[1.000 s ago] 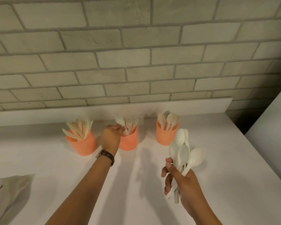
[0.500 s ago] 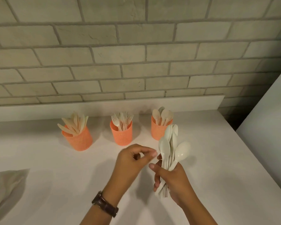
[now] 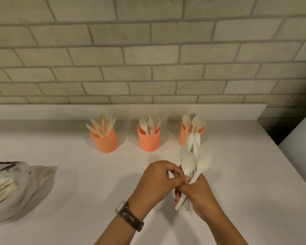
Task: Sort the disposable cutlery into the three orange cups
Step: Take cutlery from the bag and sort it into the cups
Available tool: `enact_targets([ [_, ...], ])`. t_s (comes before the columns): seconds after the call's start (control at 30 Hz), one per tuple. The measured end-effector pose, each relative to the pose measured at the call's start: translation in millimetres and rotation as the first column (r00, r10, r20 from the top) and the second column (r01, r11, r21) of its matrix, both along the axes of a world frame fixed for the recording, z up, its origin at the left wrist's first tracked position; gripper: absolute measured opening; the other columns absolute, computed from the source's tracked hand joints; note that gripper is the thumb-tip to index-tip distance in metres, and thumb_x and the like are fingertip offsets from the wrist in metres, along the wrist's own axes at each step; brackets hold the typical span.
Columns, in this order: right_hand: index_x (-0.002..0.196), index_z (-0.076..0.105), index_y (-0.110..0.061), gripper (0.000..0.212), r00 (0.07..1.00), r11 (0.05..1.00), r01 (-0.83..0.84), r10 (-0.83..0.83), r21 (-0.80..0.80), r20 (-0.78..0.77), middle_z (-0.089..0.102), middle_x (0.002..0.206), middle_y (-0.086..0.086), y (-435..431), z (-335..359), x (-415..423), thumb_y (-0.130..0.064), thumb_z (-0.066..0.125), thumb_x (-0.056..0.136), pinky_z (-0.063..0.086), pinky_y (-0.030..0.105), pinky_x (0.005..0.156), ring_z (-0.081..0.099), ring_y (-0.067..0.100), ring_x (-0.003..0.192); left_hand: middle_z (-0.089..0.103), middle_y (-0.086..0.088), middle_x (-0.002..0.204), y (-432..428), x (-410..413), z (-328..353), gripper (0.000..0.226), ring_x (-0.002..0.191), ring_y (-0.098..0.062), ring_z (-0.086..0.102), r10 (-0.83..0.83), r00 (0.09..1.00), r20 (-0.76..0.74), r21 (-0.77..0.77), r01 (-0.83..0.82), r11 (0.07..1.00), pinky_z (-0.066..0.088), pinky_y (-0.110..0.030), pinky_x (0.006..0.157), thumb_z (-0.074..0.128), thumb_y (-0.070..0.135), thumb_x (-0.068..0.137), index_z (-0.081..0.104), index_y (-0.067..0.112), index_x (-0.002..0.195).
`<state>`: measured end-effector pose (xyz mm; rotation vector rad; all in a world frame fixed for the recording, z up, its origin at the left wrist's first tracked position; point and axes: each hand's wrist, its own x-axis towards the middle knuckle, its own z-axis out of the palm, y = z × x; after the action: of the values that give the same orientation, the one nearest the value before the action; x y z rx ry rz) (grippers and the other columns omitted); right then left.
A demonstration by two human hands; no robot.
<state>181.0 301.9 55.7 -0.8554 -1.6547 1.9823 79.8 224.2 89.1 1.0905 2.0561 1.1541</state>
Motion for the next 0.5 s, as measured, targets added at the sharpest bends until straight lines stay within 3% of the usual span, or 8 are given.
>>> enact_targets([
  [0.1, 0.080, 0.066, -0.012, 0.017, 1.000, 1.000, -0.024, 0.024, 0.017, -0.015, 0.060, 0.048, 0.010, 0, 3, -3, 0.004, 0.065, 0.077, 0.053, 0.040, 0.052, 0.057, 0.024, 0.037, 0.061, 0.020, 0.059, 2, -3, 1, 0.019, 0.054, 0.001, 0.047, 0.049, 0.998, 0.041, 0.068, -0.051, 0.996, 0.038, -0.009, 0.055, 0.075, 0.032, 0.073, 0.062, 0.035, 0.060],
  [0.23, 0.092, 0.064, -0.002, 0.024, 0.999, 0.999, -0.020, 0.021, 0.027, -0.046, 0.061, 0.060, 0.013, 6, 3, -3, -0.001, 0.077, 0.072, 0.050, 0.030, 0.046, 0.056, 0.027, 0.040, 0.065, 0.010, 0.058, 9, -8, 10, 0.013, 0.055, -0.002, 0.057, 0.047, 0.980, 0.194, 0.186, -0.084, 0.979, 0.047, -0.014, 0.058, 0.075, 0.021, 0.074, 0.068, 0.023, 0.064],
  [0.37, 0.098, 0.051, 0.004, 0.050, 1.000, 1.000, 0.018, -0.018, -0.018, -0.022, 0.057, 0.061, 0.010, 14, -4, 4, -0.011, 0.082, 0.062, 0.052, 0.035, 0.048, 0.054, 0.027, 0.040, 0.066, 0.008, 0.059, 23, -23, 24, 0.006, 0.054, -0.002, 0.059, 0.177, 0.942, 0.286, 0.320, -0.268, 0.909, 0.049, -0.012, 0.059, 0.072, 0.018, 0.077, 0.068, 0.015, 0.073],
  [0.5, 0.101, 0.048, -0.006, 0.043, 0.993, 0.990, 0.116, -0.118, -0.081, -0.021, 0.050, 0.062, 0.008, 20, -10, 15, 0.000, 0.078, 0.071, 0.053, 0.041, 0.051, 0.051, 0.023, 0.035, 0.065, 0.007, 0.053, 59, -57, 38, 0.011, 0.050, -0.003, 0.060, 0.235, 0.909, 0.345, 0.386, -0.365, 0.847, 0.051, -0.013, 0.055, 0.070, 0.011, 0.079, 0.064, 0.016, 0.073],
])
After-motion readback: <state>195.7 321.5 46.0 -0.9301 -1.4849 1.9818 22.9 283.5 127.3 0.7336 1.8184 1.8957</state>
